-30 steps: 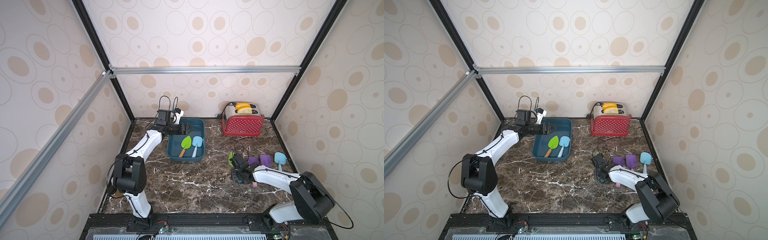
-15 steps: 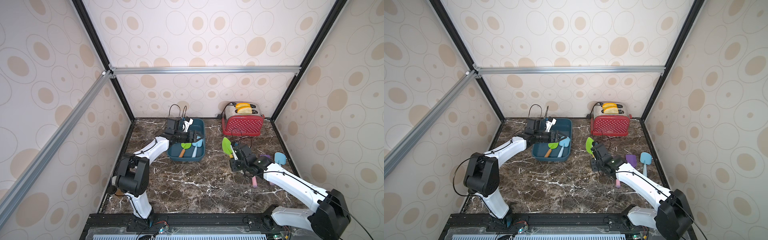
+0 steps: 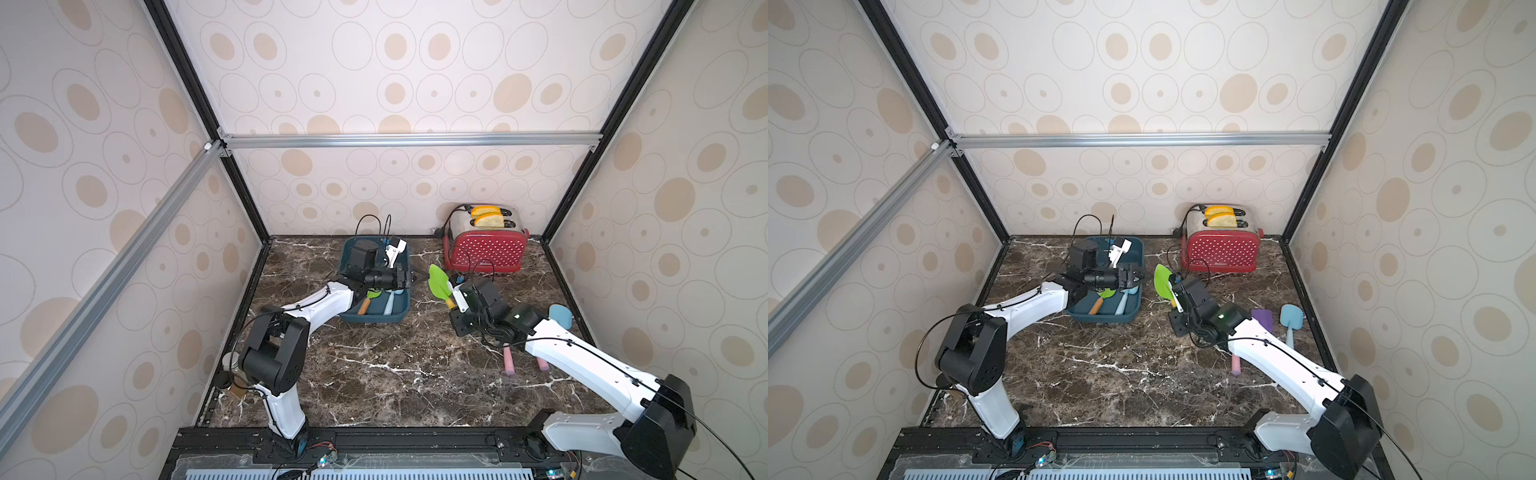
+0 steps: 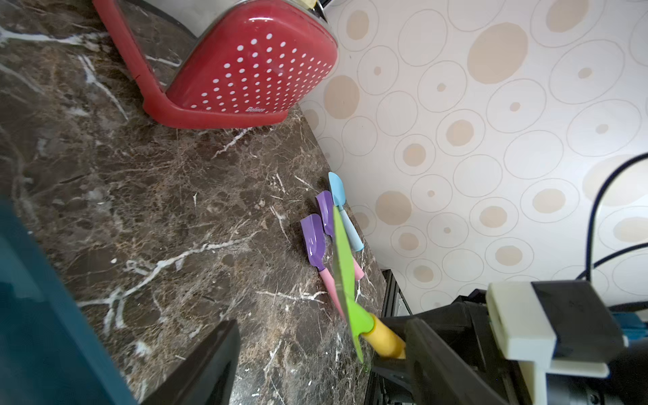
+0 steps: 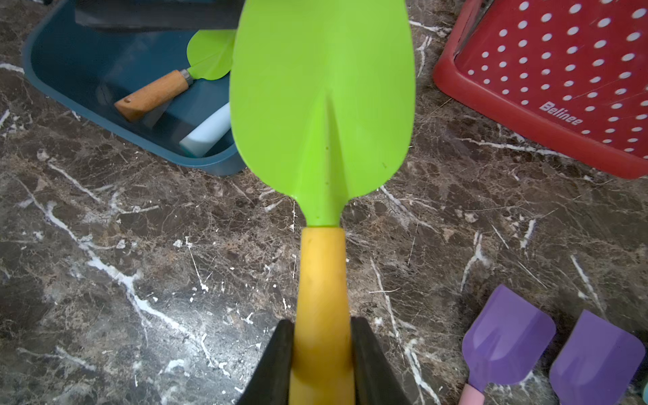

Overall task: Put the shovel into the storage box
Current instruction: Pick up the shovel from the center of the board.

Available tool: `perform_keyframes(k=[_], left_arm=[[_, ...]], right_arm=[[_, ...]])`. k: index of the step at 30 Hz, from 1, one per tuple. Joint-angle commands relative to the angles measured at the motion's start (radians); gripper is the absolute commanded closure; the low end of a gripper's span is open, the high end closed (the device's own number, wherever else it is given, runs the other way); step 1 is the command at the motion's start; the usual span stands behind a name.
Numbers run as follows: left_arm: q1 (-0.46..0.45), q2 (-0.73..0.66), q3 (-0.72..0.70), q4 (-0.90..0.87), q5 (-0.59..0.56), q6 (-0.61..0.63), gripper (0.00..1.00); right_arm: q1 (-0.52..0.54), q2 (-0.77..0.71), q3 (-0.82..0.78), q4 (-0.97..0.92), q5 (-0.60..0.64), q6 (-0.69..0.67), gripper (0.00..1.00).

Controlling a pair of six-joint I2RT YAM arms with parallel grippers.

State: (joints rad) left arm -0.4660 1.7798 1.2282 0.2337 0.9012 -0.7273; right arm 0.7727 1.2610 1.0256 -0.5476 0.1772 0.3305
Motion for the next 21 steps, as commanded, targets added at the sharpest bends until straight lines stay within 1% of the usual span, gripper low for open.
perform_keyframes(k=[1, 6, 9, 10, 19, 21], left_arm=[[-0.025, 0.020, 0.007, 0.077, 0.019, -0.047, 0.27], [-0.035, 0.045, 0.017, 0.096, 0.019, -0.070, 0.45], [-0.035, 0.051, 0.016, 0.096, 0.019, -0.071, 0.52], [-0.036, 0.053, 0.015, 0.097, 0.020, -0.071, 0.56], [-0.041, 0.061, 0.008, 0.110, 0.021, -0.081, 0.98], [-0.043, 0.063, 0.011, 0.110, 0.020, -0.083, 1.00]], right_arm=[[0.015, 0.010, 0.039, 0.001, -0.001, -0.015, 1.00], [0.032, 0.025, 0.056, 0.003, 0.004, -0.018, 1.00], [0.039, 0.031, 0.063, 0.005, 0.006, -0.022, 1.00], [0.041, 0.033, 0.065, 0.006, 0.006, -0.024, 1.00], [0.070, 0.064, 0.091, -0.005, 0.042, -0.055, 1.00], [0.076, 0.073, 0.096, -0.005, 0.047, -0.062, 1.00]])
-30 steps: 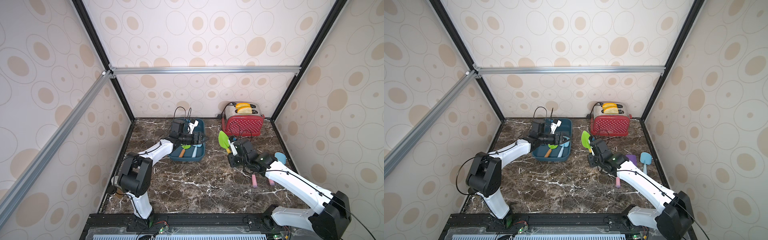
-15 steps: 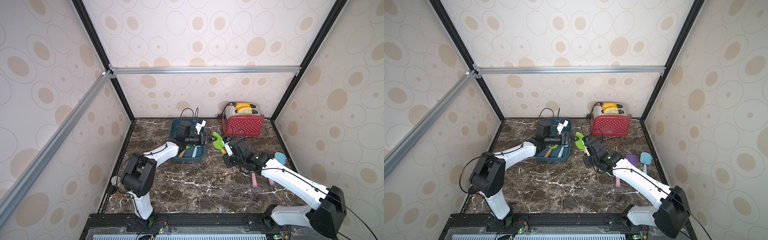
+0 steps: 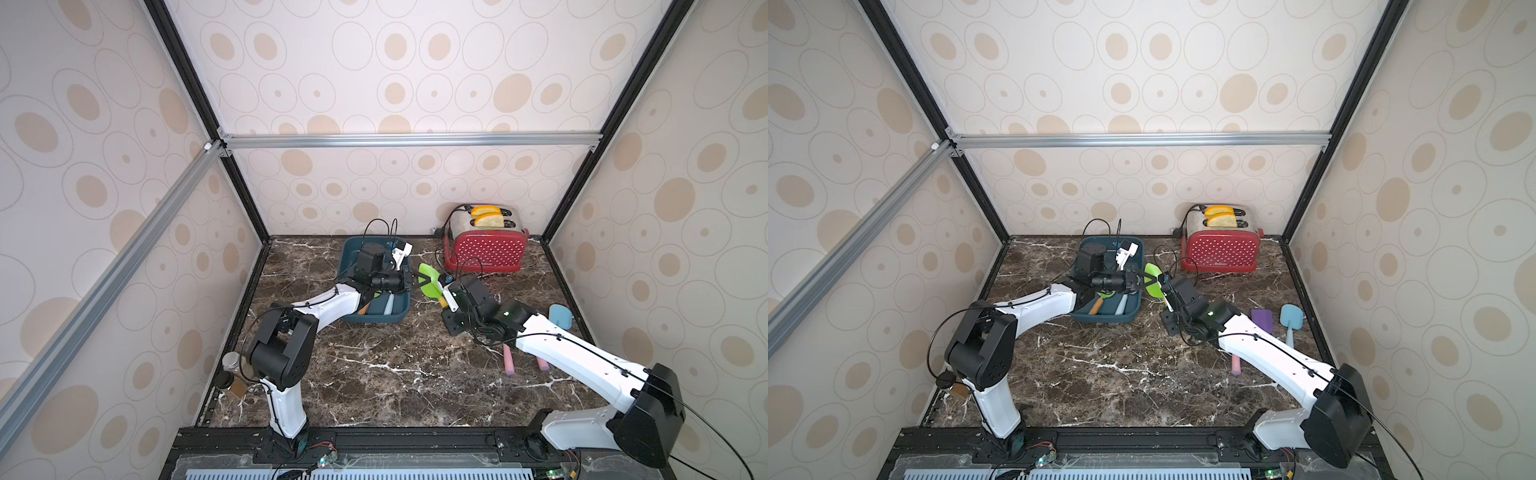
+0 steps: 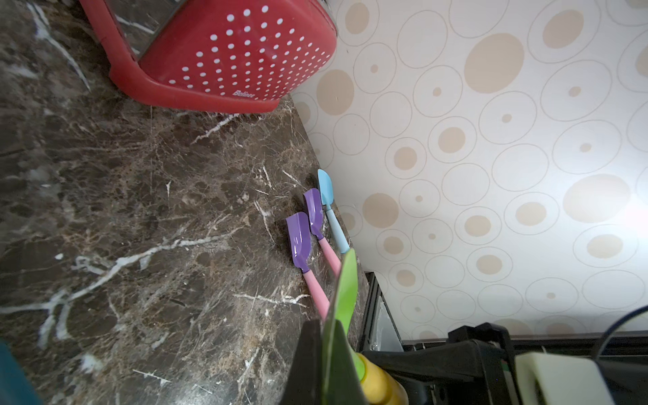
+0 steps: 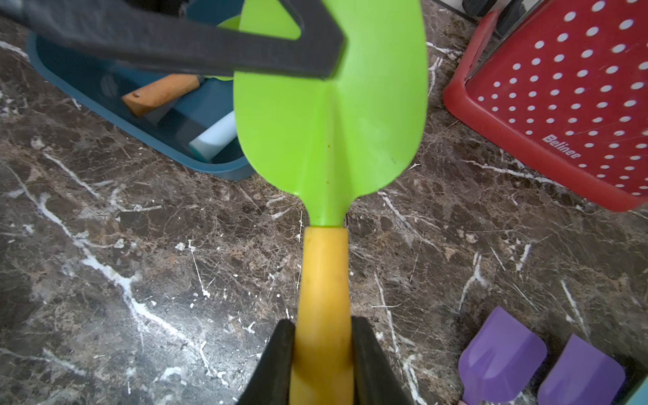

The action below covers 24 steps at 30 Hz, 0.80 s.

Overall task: Put the shovel into the storage box
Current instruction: Pick up the shovel from the center of the board.

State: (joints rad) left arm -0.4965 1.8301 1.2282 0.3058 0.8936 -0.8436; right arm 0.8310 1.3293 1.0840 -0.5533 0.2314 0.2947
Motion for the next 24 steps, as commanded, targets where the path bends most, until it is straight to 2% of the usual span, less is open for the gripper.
perform_keyframes(k=[1, 5, 7, 12, 14, 17, 20, 24], left_arm=[[-0.011, 0.014, 0.011, 0.038, 0.028, 0.032, 1.00], [-0.012, 0.017, 0.013, 0.038, 0.027, 0.034, 1.00], [-0.012, 0.018, 0.018, 0.026, 0.027, 0.039, 1.00], [-0.002, 0.019, 0.097, -0.123, 0.015, 0.144, 1.00], [0.019, 0.025, 0.151, -0.212, 0.021, 0.208, 1.00], [0.085, 0.048, 0.258, -0.371, 0.098, 0.351, 1.00], [0.183, 0.109, 0.439, -0.704, 0.100, 0.597, 1.00], [0.296, 0.254, 0.708, -1.040, 0.083, 0.786, 1.00]], right_arm=[[0.019, 0.008, 0.040, 0.001, -0.004, -0.028, 0.96], [0.030, 0.015, 0.052, 0.000, 0.008, -0.035, 0.68], [0.042, 0.008, 0.058, -0.007, 0.021, -0.043, 0.60], [0.095, -0.083, 0.064, -0.032, 0.117, -0.057, 0.54], [0.097, -0.169, 0.053, -0.040, 0.138, -0.044, 0.53], [0.097, -0.300, 0.004, -0.039, 0.205, -0.035, 0.50], [0.097, -0.396, -0.046, -0.072, 0.300, -0.034, 0.46], [0.094, -0.444, -0.113, -0.146, 0.396, -0.010, 0.46]])
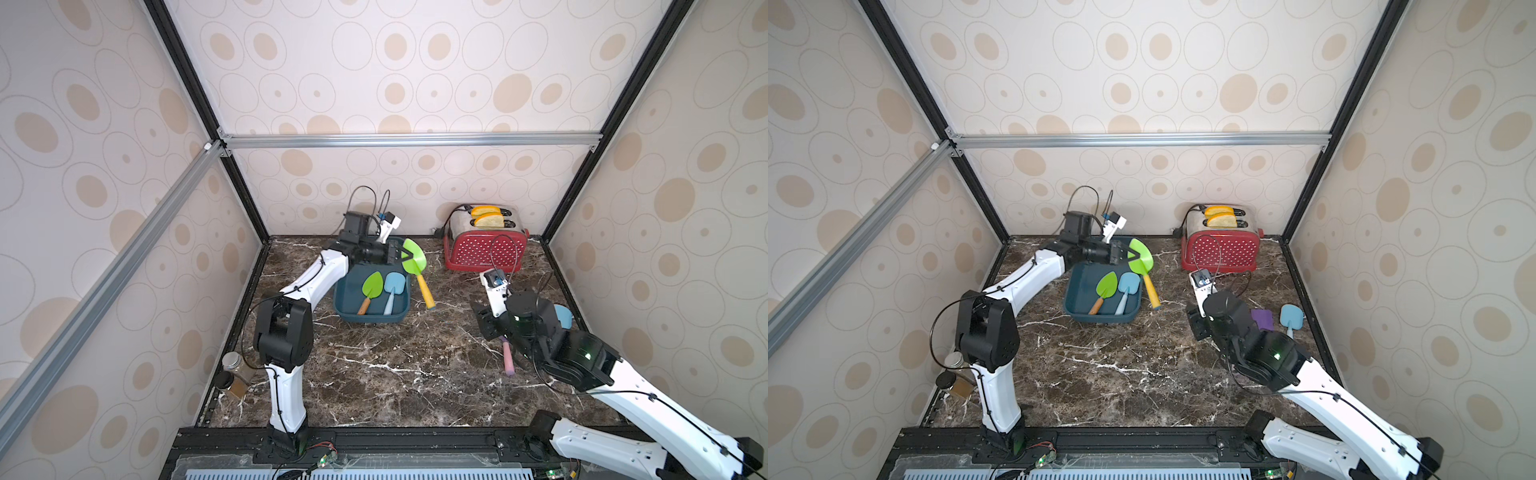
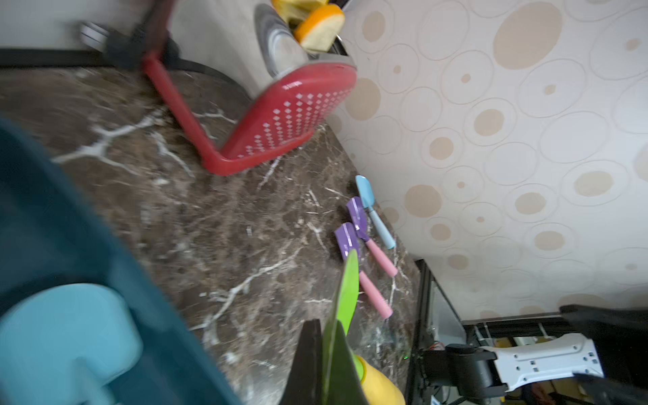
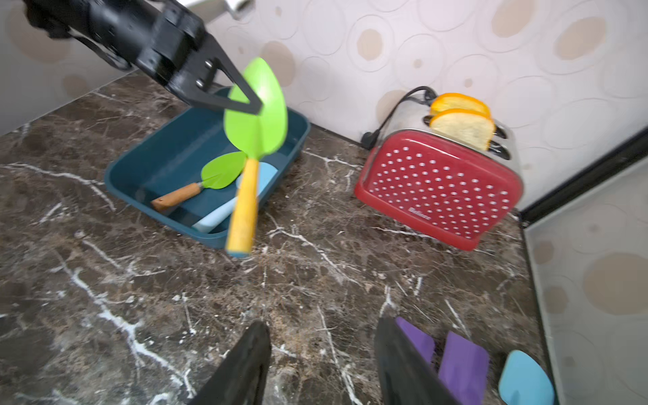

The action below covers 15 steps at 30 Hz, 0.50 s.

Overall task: Put the shovel into the storage box
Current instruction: Pick up the shovel from the center of the board, then place the shovel in the storage box.

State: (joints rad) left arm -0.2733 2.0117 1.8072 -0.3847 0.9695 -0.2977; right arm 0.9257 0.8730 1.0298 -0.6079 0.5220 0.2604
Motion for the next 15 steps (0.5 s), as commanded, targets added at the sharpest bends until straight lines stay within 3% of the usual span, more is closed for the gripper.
perform_keyframes(k=[1, 7, 10, 15], left_arm=[[0.090, 0.112, 0.201, -0.432, -0.023, 0.288, 1.00], [0.108, 0.312, 0.479, -0.742, -0.202, 0.478, 0.94], [0.108, 0.362, 0.504, -0.759, -0.276, 0.497, 0.94], [0.108, 0.433, 0.563, -0.800, -0.302, 0.512, 0.94]], right_arm=[[-0.004, 0.011, -0.078, -0.115, 0.117, 0.042, 0.46], [-0.007, -0.004, -0.197, -0.147, 0.147, 0.162, 0.45], [-0.008, -0.019, -0.248, -0.148, 0.133, 0.214, 0.45], [-0.008, -0.031, -0.311, -0.157, 0.118, 0.275, 0.45]])
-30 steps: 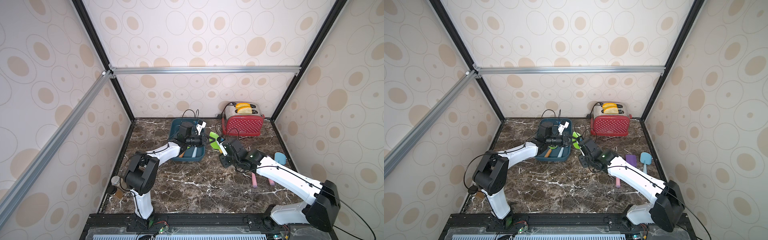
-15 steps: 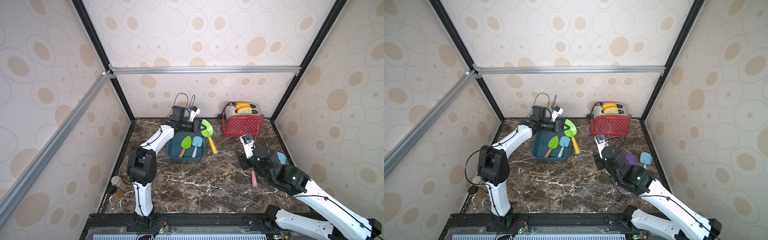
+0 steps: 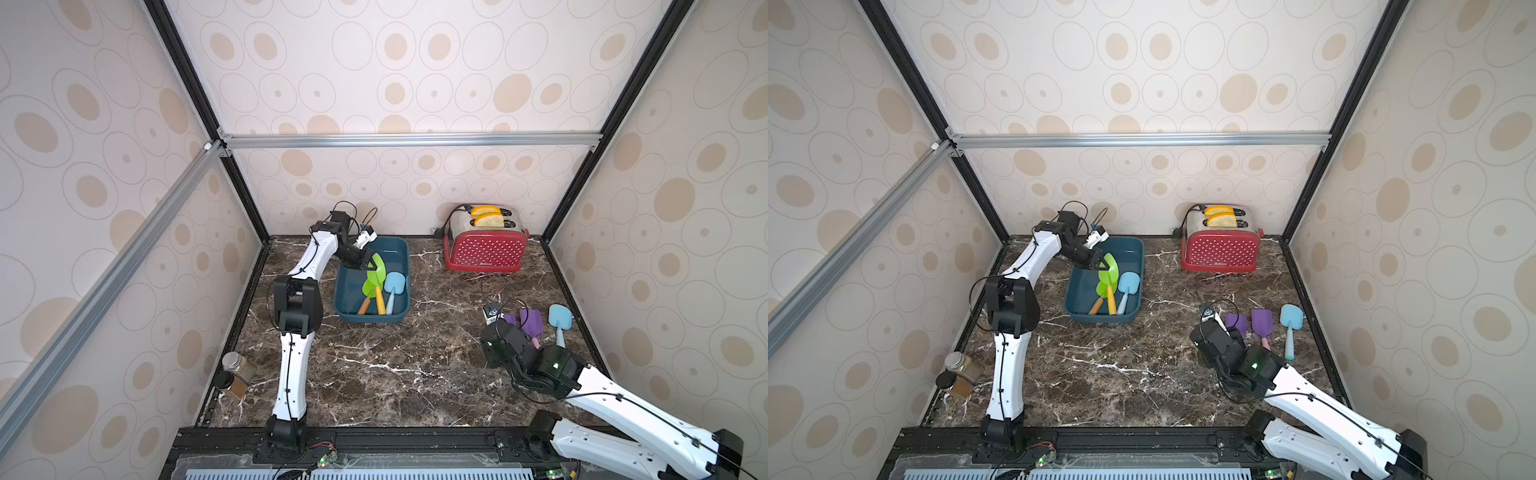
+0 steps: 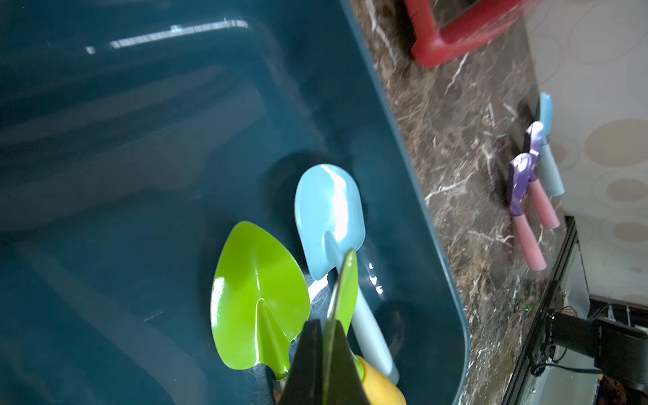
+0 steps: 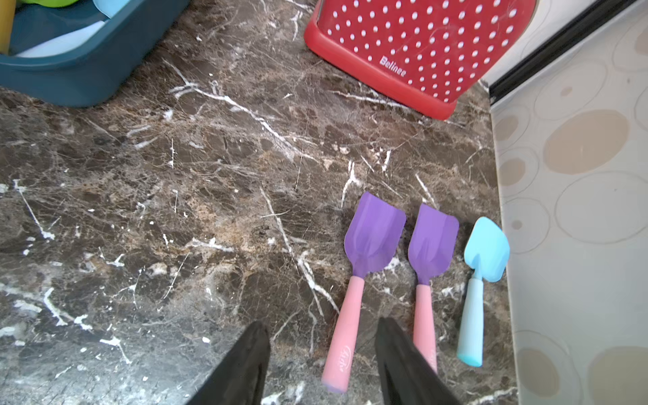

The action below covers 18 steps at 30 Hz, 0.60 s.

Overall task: Put the shovel into the storage box
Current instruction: Place the shovel in the storage box.

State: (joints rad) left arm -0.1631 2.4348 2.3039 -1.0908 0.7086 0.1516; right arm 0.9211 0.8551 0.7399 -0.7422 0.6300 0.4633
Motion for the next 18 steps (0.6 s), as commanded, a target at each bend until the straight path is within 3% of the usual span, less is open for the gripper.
perform_keyframes(k=[1, 10, 16, 18], left_arm=[[-0.003, 0.017, 0.067, -0.095, -0.057, 0.064, 0.94], [-0.002, 0.104, 0.087, -0.101, -0.113, 0.068, 0.88], [-0.003, 0.148, 0.098, -0.081, -0.103, 0.049, 0.69], [-0.003, 0.155, 0.097, -0.074, -0.100, 0.044, 0.67]], right_arm=[[-0.004, -0.012, -0.029, -0.026, 0.007, 0.084, 0.43], [-0.005, -0.105, -0.115, -0.051, 0.000, 0.191, 0.22], [-0.008, -0.185, -0.165, -0.065, 0.002, 0.229, 0.15], [-0.013, -0.190, -0.171, -0.084, 0.011, 0.249, 0.15]])
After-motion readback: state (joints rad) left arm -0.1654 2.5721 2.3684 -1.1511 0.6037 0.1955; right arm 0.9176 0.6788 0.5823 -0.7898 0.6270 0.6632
